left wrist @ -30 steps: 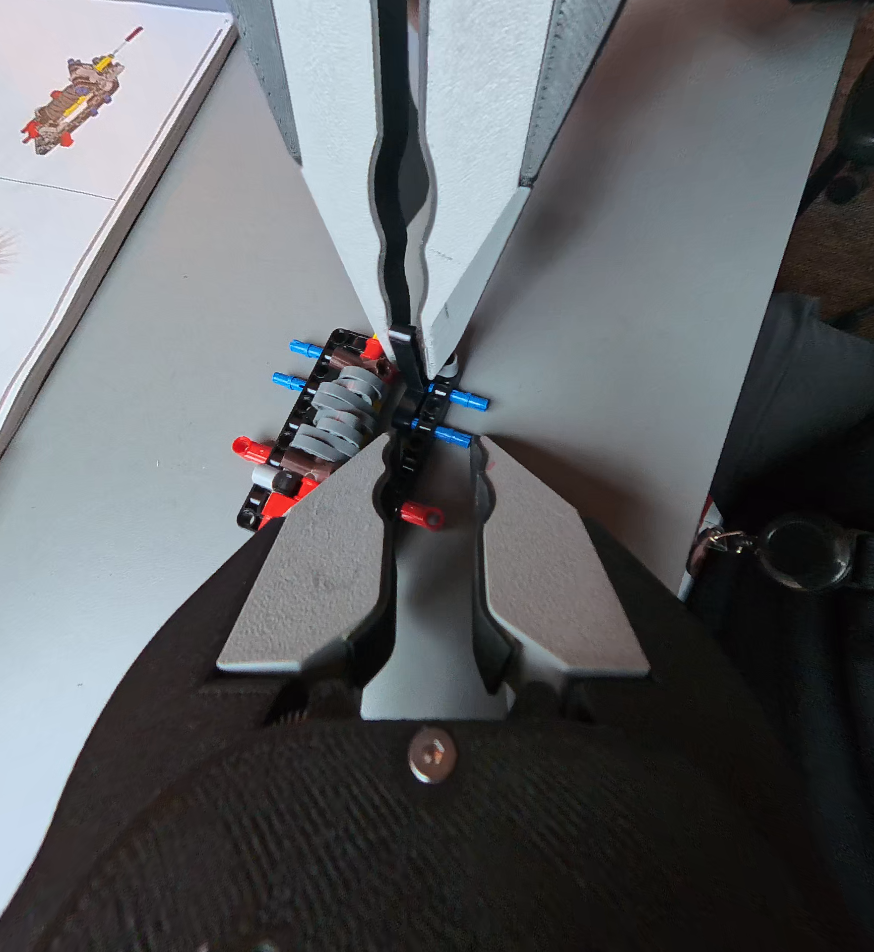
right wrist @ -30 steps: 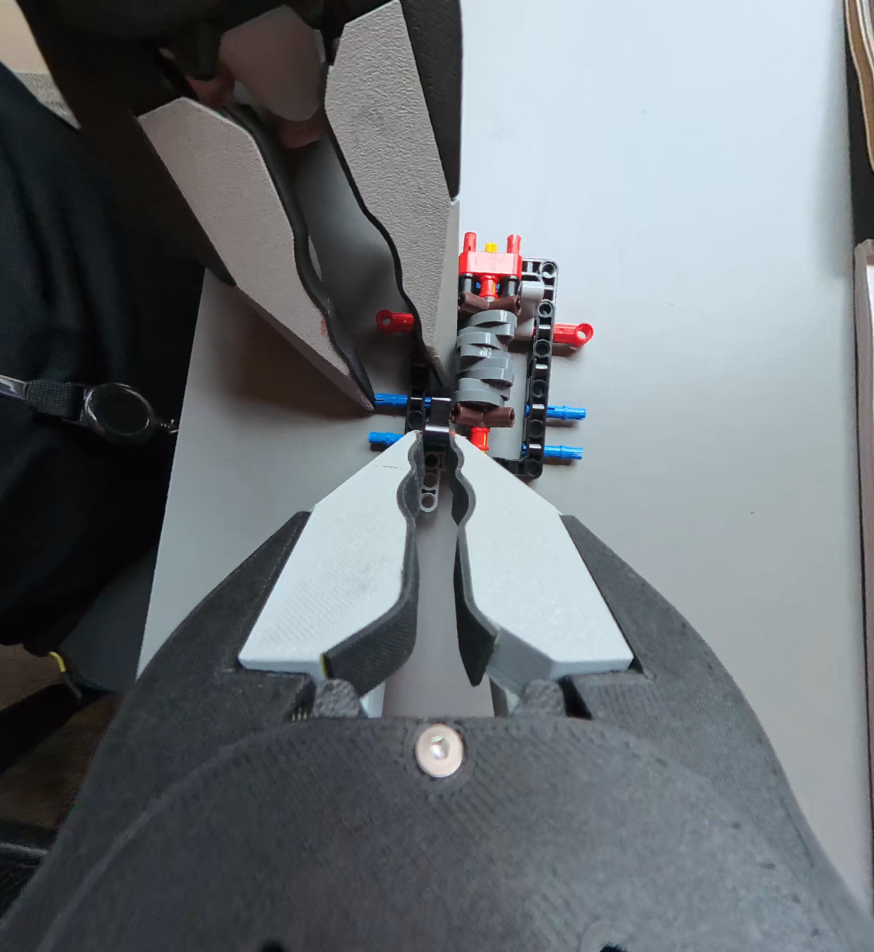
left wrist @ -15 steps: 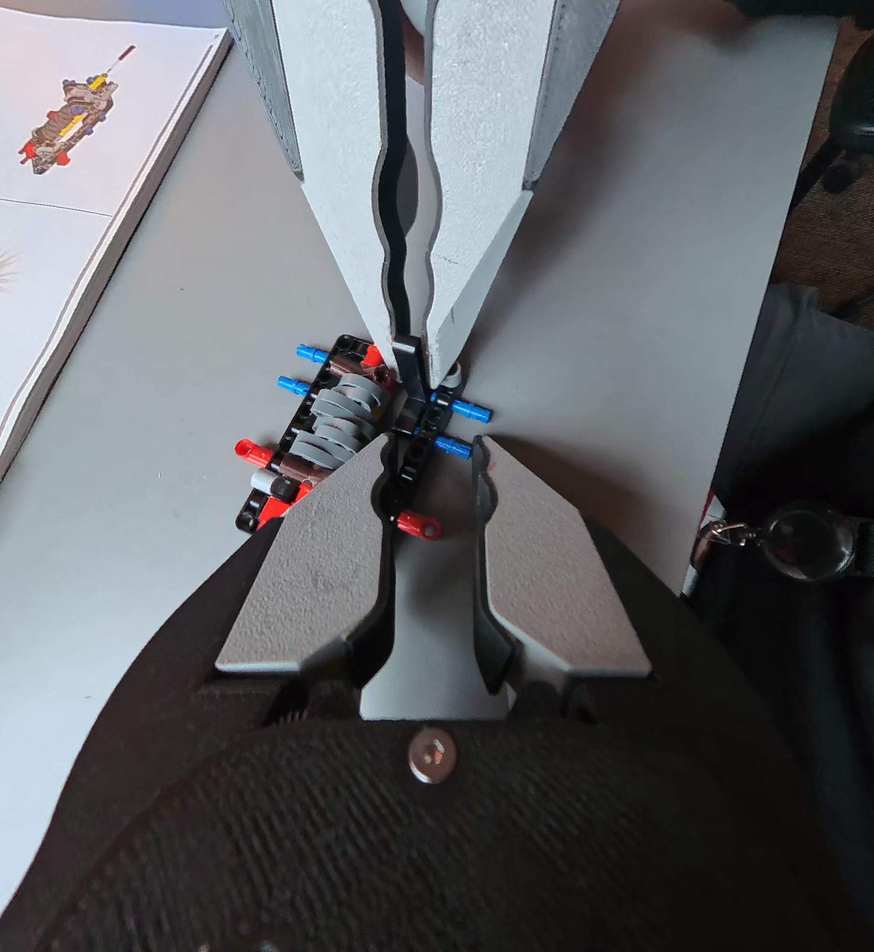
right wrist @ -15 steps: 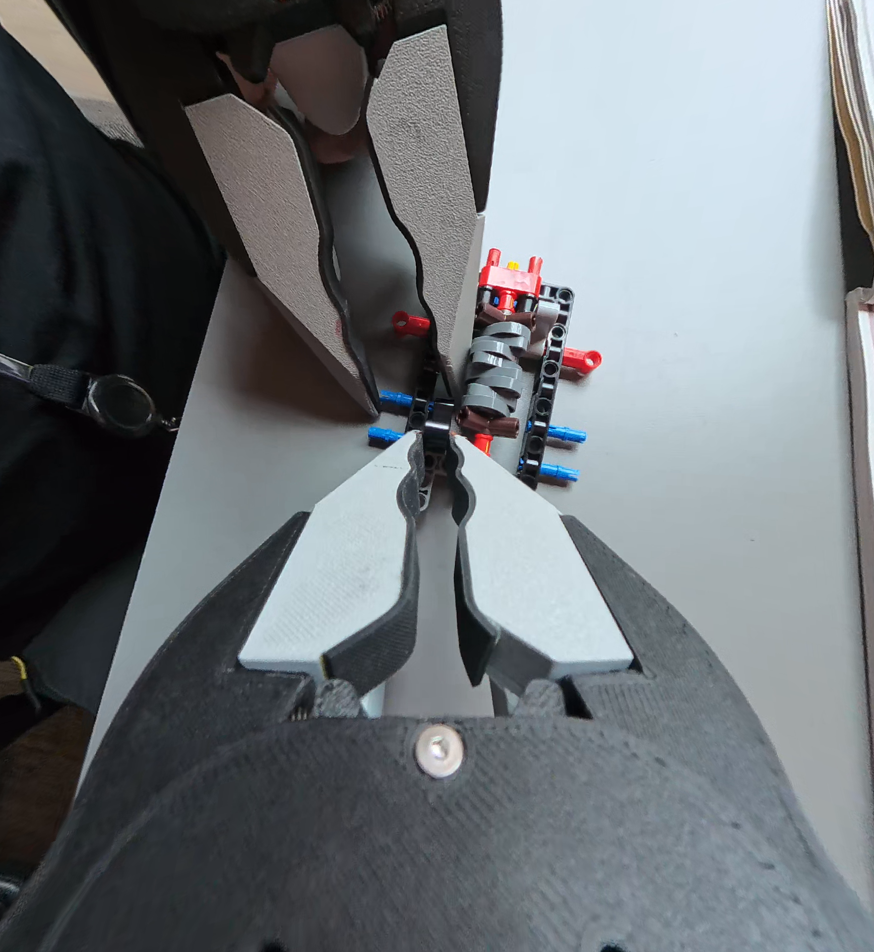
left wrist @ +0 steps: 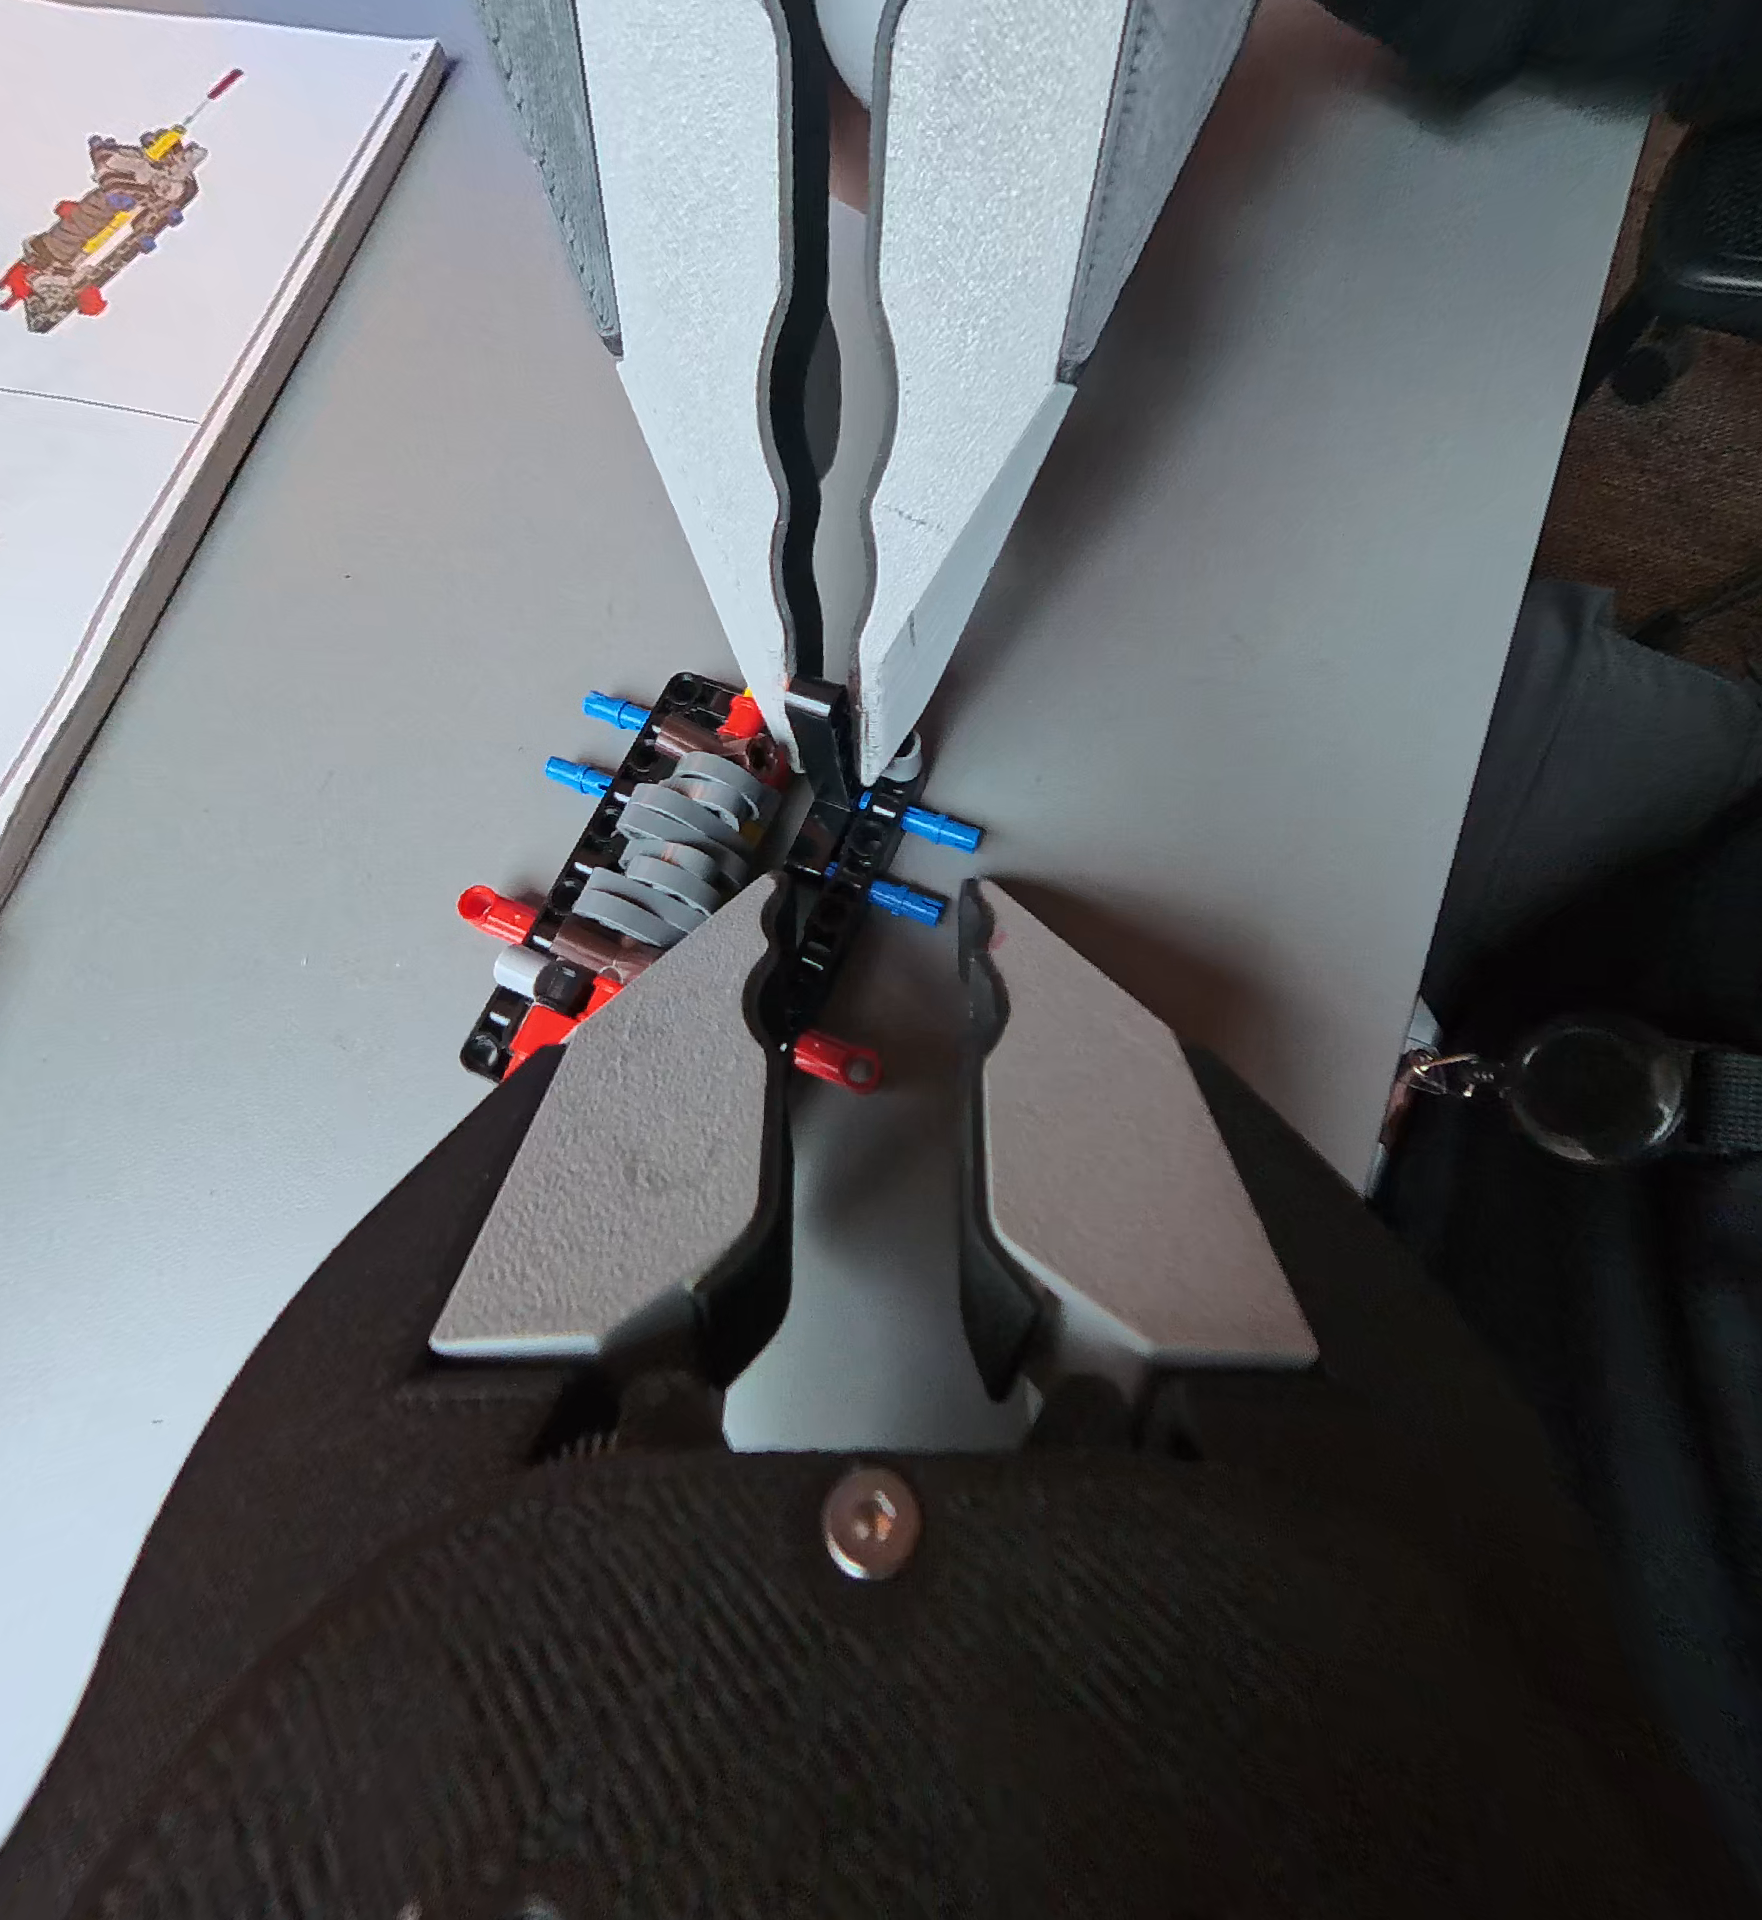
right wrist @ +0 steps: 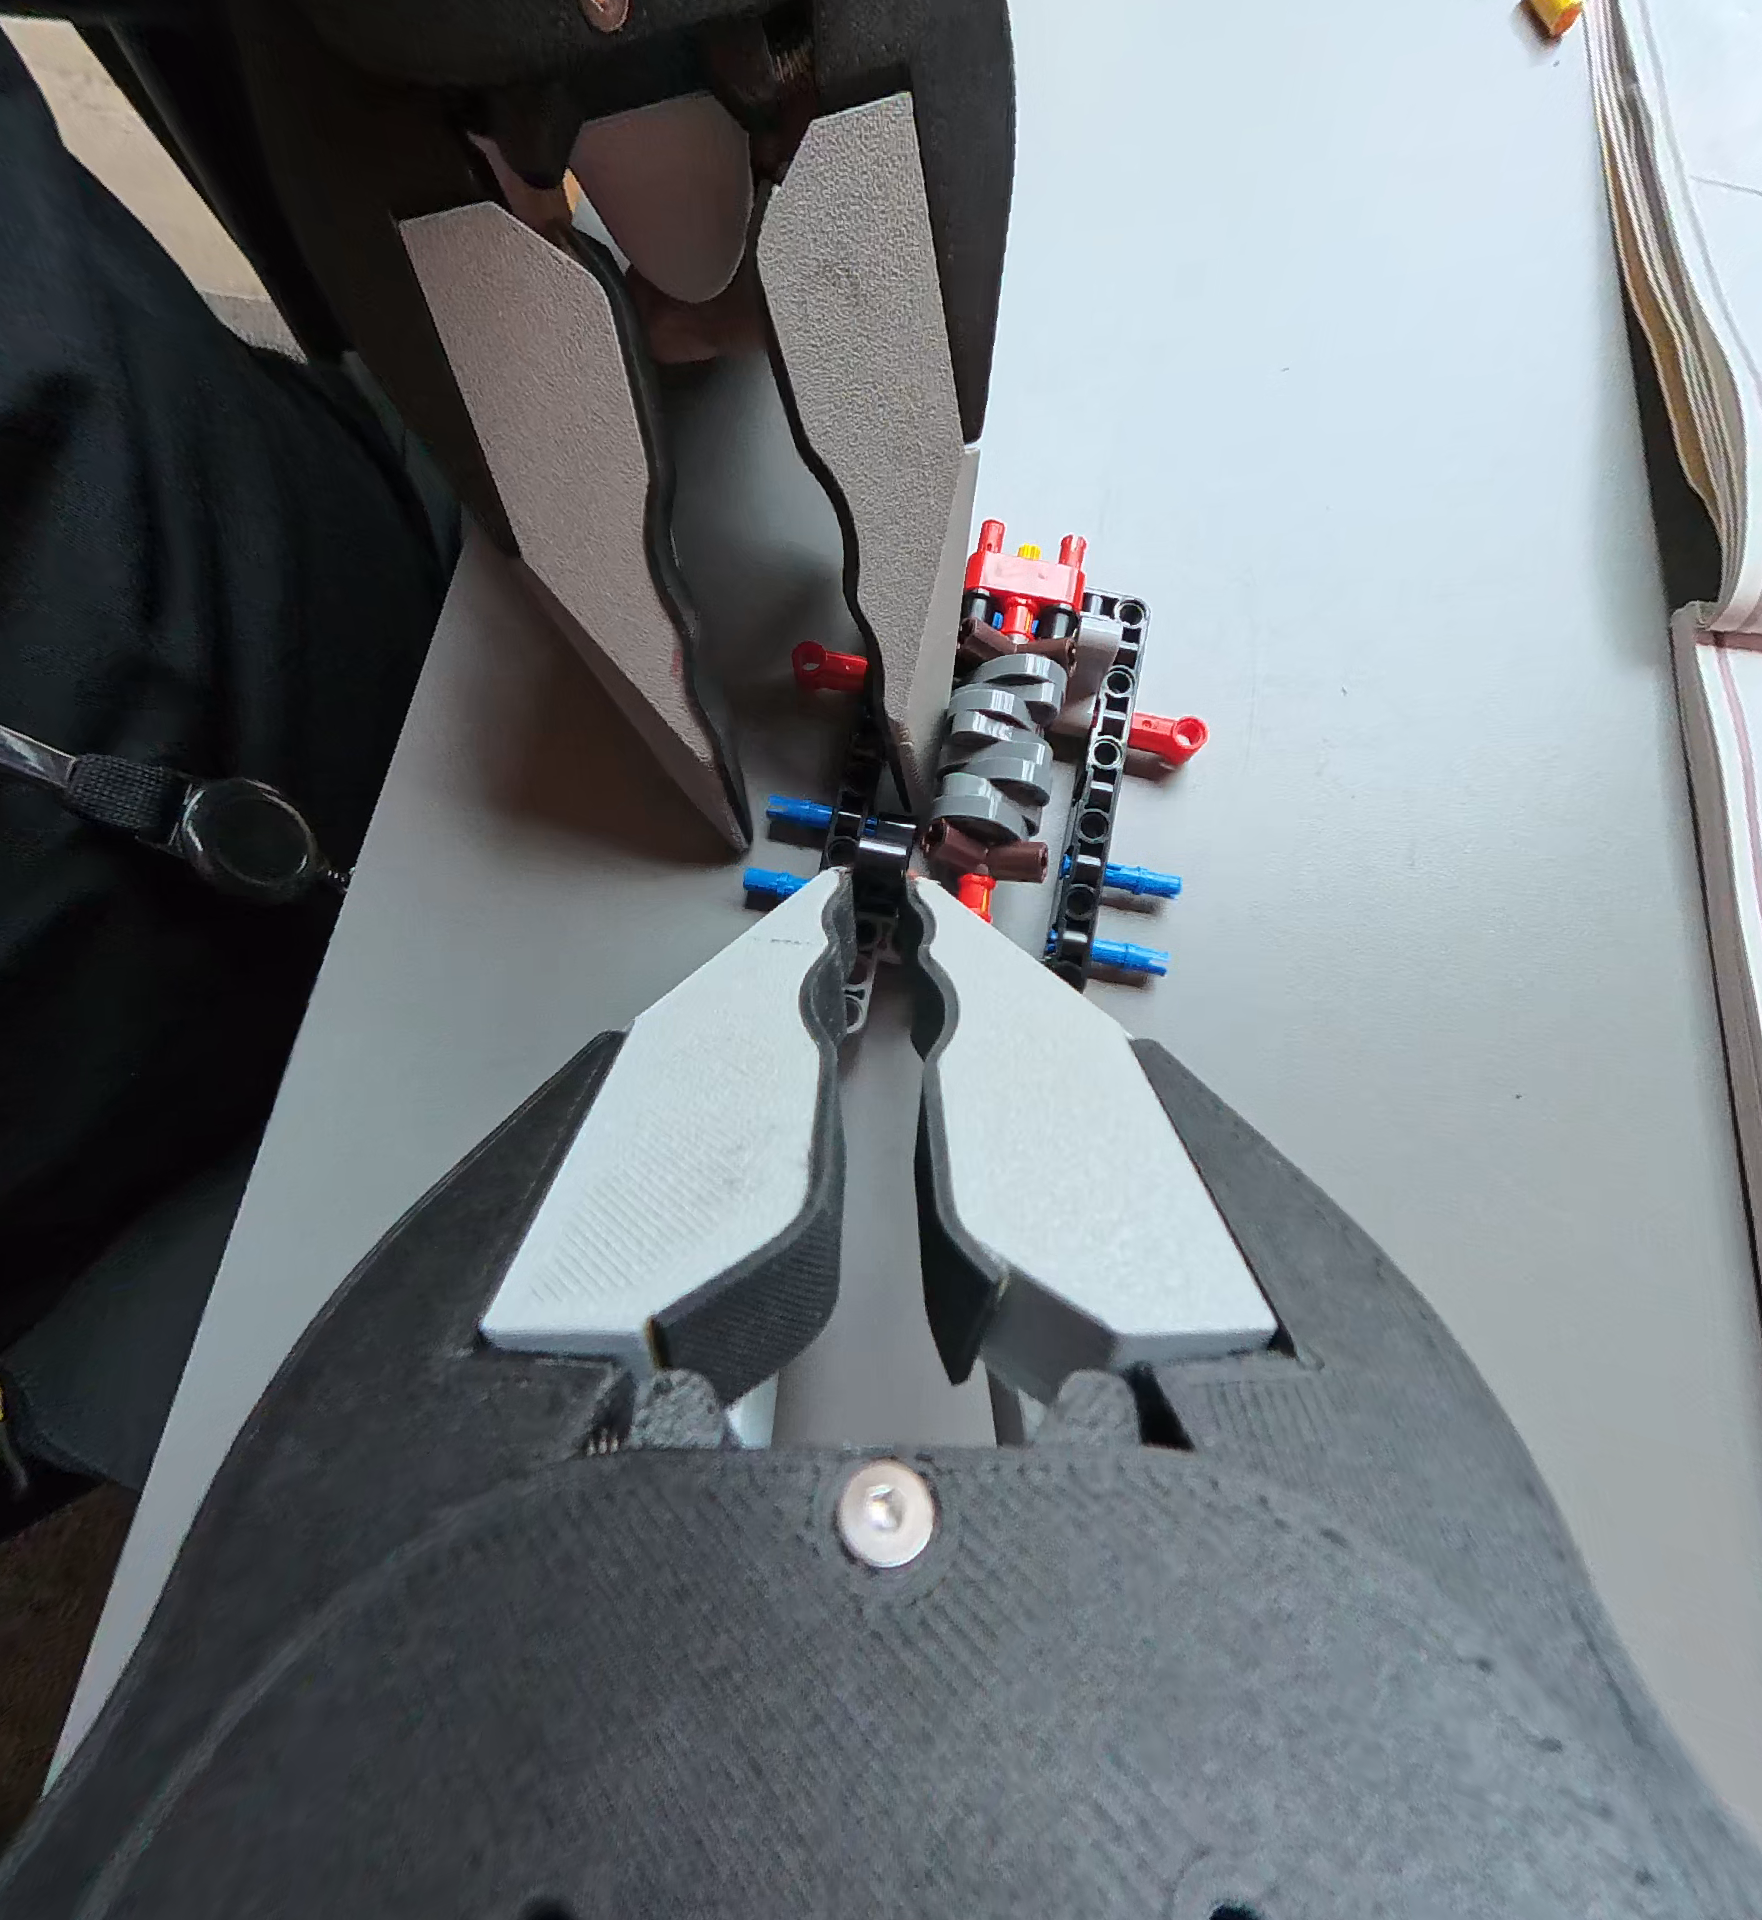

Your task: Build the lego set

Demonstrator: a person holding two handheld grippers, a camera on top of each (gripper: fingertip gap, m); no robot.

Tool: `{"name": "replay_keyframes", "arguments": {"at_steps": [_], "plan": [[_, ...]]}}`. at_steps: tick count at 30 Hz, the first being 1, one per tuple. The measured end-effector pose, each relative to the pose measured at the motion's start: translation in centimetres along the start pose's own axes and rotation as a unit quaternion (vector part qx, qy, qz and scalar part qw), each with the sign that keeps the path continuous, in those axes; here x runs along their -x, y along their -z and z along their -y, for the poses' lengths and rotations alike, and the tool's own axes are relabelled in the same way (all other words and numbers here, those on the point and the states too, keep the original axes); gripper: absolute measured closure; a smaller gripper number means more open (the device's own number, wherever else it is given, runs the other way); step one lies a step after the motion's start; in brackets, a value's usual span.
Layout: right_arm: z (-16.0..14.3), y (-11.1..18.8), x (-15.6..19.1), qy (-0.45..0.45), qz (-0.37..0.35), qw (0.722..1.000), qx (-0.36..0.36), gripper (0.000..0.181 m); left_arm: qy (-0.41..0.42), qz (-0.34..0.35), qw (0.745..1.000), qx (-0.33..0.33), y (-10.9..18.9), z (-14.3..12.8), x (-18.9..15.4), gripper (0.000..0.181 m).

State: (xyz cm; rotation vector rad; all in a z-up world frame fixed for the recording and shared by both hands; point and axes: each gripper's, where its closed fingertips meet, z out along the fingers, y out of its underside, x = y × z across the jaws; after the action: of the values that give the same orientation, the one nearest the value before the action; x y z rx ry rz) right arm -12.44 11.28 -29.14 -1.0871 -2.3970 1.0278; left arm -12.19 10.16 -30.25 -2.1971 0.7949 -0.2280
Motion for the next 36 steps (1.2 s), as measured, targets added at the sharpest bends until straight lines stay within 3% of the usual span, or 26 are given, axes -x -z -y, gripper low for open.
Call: {"name": "replay_keyframes", "arguments": {"at_steps": [8, 23, 36], "plan": [[0.13, 0.07, -0.48, -0.018, -0.01, 1.0, -0.018, 0.177, 0.011, -0.011, 1.0, 0.001, 0.05, -0.12, -0.06, 0.142], [0.02, 0.14, -0.25, -0.041, 0.017, 0.999, -0.029, 0.177, 0.004, 0.001, 1.0, 0.001, 0.04, -0.11, 0.17, 0.154], [0.15, -0.01, 0.01, 0.017, -0.001, 0.999, -0.043, 0.177, 0.022, 0.001, 1.0, 0.002, 0.1, -0.24, 0.19, 0.155]]}}
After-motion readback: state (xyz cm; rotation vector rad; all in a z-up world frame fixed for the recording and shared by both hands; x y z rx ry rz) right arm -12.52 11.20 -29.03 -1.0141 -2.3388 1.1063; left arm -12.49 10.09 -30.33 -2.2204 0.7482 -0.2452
